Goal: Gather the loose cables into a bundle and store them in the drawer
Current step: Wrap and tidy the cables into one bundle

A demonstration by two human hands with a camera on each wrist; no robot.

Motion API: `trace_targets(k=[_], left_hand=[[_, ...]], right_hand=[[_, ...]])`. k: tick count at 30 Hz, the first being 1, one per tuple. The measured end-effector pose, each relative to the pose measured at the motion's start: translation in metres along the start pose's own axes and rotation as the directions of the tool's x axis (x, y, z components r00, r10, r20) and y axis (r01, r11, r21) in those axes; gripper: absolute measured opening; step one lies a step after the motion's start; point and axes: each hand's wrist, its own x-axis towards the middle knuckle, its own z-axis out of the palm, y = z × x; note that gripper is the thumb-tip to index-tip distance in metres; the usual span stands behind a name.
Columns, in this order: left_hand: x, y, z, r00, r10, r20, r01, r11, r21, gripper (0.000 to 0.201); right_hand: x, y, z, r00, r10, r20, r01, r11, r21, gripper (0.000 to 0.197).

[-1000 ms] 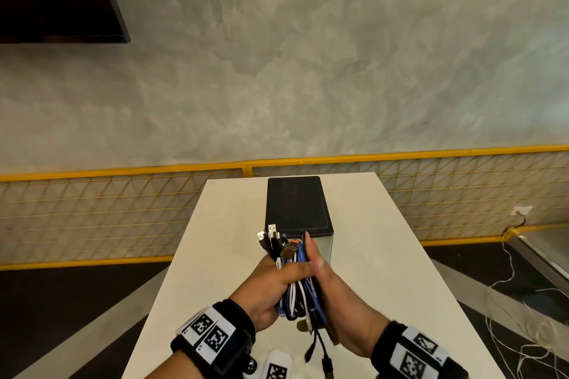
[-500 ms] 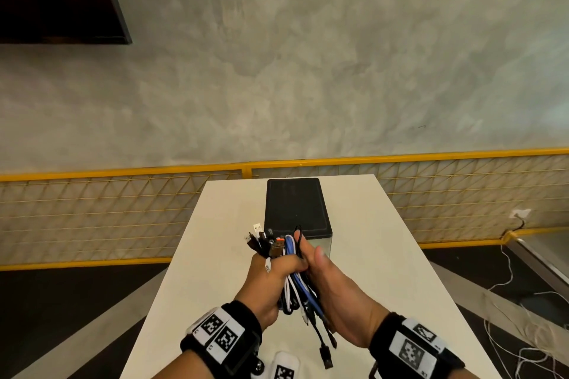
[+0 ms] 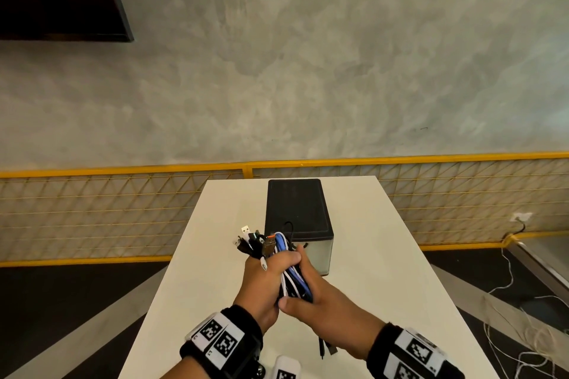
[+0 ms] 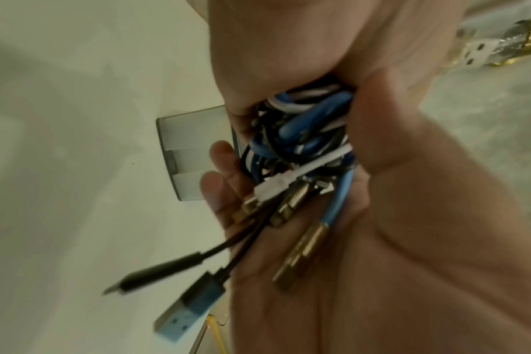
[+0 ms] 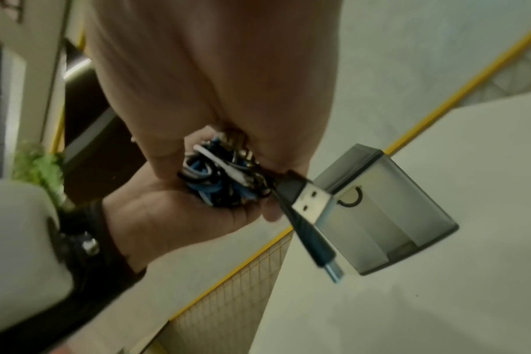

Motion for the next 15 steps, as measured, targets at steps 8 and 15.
trace_targets(k=[8,15], left_hand=[[-0.005,-0.003,-0.009,0.959,-0.237,0.154,0.226,0.97,0.088,0.042],[-0.012,-0.019,-0.016,0.94,-0.308,0.148,0.312,0.95,-0.001,0.051]], right_hand=[[-0.003,0.006,0.009,0.985,-0.094,-0.148,0.071,0.986,-0.152,0.061],[-0.002,0.005,0.011,0.995,-0.087,-0.056,0.075,0.98,-0.187,0.066]])
